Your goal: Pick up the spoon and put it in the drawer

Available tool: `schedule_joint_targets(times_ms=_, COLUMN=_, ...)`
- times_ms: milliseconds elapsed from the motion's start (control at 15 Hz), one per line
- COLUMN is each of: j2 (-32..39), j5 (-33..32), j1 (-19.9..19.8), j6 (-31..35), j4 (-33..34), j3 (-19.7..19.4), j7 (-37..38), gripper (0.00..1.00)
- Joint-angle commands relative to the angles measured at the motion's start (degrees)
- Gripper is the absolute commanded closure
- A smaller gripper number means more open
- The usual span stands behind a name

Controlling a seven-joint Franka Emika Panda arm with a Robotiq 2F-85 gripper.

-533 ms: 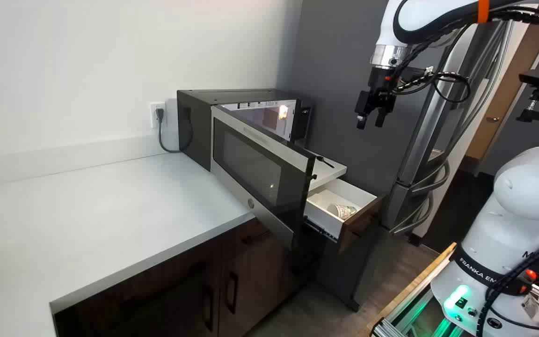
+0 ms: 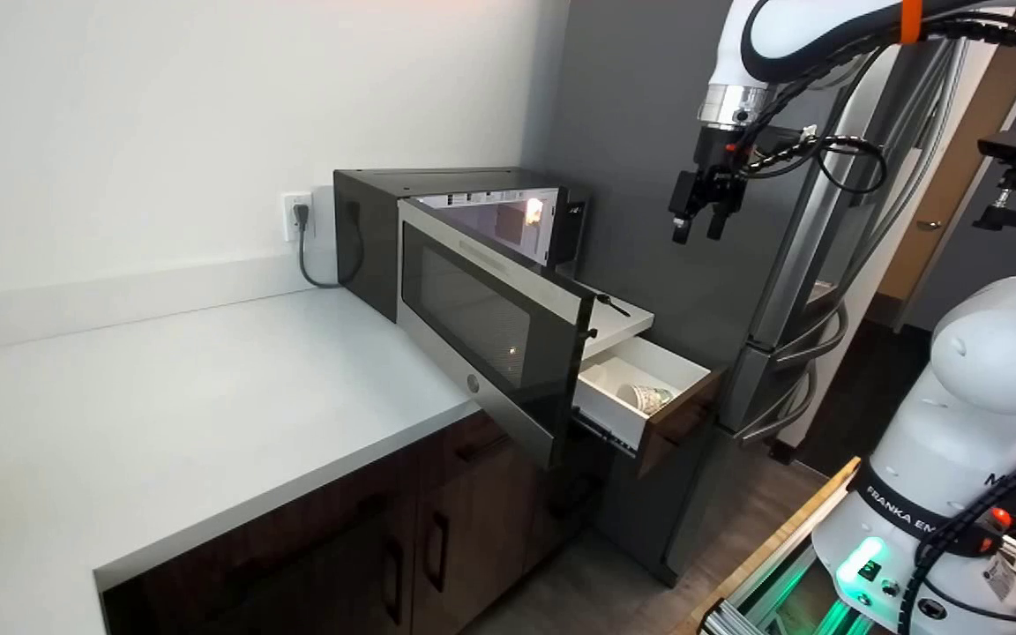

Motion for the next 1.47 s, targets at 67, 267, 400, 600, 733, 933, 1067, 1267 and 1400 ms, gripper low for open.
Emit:
schedule_joint_targets(times_ms=67, j2=0.03, j5=0.24, j1=-0.43, j6=-0.14, j4=0.12, j3=0.38, j7=-0.2, gripper=0.0)
schedule_joint_targets(times_ms=267, j2=0.03, j5=0.24, j1=-0.43, j6=-0.14, j4=0.12, j3=0.38, j7=-0.2, gripper=0.0)
schedule_joint_targets(times_ms=400, j2=0.03, j5=0.24, j1=-0.43, j6=-0.14, j4=0.12, j3=0.38, j7=-0.2, gripper=0.0)
schedule_joint_targets(times_ms=600, j2=1.3, j5=-0.46, j1=-1.04, j6=2.24, j4=0.32, j3=0.28, j7=0.22, gripper=0.0)
schedule_joint_targets(times_ms=733, j2=4.44, j5=-0.87, j1=-1.67, j6=5.17, j4=1.41, j3=-0.38, j7=-0.35, gripper=0.0)
schedule_joint_targets(times_ms=933, j2=9.82, j5=-0.99, j1=-2.85, j6=11.29, j4=3.02, j3=-1.34, j7=-0.71, gripper=0.0)
schedule_joint_targets(times_ms=1067, j2=14.64, j5=-0.64, j1=-3.72, j6=15.16, j4=5.28, j3=-2.54, j7=-1.37, gripper=0.0)
schedule_joint_targets(times_ms=1267, j2=23.33, j5=0.17, j1=-5.24, j6=20.71, j4=10.91, j3=-4.84, j7=-2.25, gripper=0.0)
schedule_joint_targets(times_ms=1400, j2=28.67, j5=0.61, j1=-6.01, j6=23.84, j4=14.72, j3=-6.26, j7=-3.27, gripper=0.0)
